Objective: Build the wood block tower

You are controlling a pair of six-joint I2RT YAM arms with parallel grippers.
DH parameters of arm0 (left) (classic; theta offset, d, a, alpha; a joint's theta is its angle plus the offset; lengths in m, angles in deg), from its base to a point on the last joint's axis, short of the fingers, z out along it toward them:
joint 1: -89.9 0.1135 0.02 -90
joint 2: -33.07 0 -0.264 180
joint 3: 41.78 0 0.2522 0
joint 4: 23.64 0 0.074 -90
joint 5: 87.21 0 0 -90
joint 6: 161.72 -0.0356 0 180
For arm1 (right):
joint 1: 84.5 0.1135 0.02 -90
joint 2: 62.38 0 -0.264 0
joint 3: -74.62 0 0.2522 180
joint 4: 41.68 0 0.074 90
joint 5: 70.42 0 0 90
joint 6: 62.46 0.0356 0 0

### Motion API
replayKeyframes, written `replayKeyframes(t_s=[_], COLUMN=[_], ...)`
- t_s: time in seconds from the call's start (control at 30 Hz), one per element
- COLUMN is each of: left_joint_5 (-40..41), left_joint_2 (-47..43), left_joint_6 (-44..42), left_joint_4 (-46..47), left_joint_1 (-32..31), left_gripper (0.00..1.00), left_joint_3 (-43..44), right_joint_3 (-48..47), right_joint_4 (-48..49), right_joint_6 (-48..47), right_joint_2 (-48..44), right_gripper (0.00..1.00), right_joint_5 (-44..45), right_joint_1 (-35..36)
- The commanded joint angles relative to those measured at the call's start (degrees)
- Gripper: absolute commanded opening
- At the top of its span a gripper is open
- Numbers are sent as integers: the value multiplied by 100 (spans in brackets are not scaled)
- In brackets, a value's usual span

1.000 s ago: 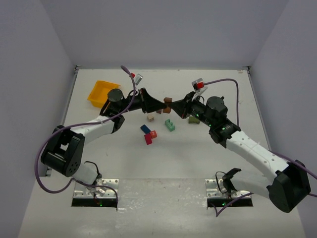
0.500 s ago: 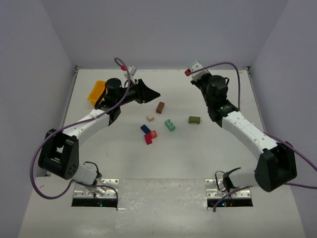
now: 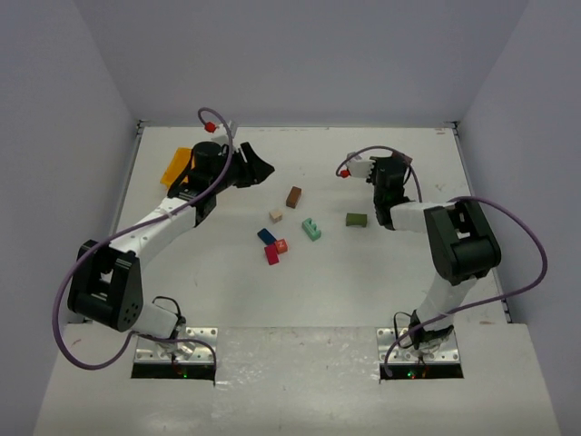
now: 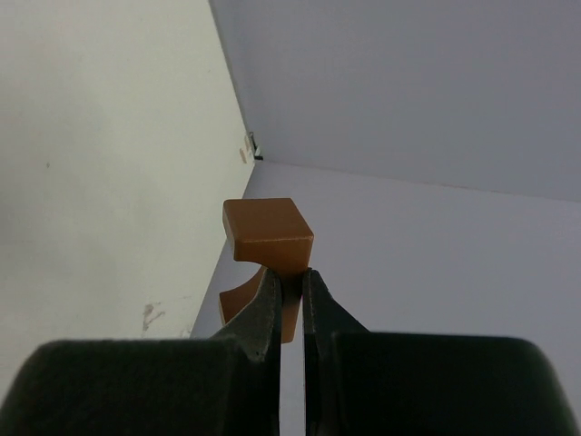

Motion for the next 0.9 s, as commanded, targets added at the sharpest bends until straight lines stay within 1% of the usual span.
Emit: replayKeyframes(t_s=[0.0,0.07,0.13,0.3,0.37,0.53,0.8,0.87], left_joint_5=[871,1098,1153,1222,1224,1259,1288,1301], left_joint_2=[-507,-665,-765,-799,-797,-797,-762,-762], left_joint_6=[-187,-204,-212,-225,-216,-225,-225,-225], left_joint_4=[-217,-169,-127,-111,-118,-109,-91,-97], left_joint_1=[98,109,117,141,148,157,164,169], left_gripper=[48,51,53,53,54,54,55,55], left_joint_3=[159,55,-25,-82,-96,-110,-101,-101], right_joint_3=[-38,100,244,427,392,331,370,396], right_joint_4=[970,987,878,-79,-277,-234,-448,-526], right_joint_6=[-252,-190,3,557,664,723,825,849], right_joint_2=[480,713,756,633,712,1019,1108,1108], right_gripper=[0,0,0,0,0,0,0,2], right_joint_5=[34,-37,-125,-524,-554,-423,-366,-327], right_joint_1=[-199,-211,-208,-214,-208,-190,-9,69])
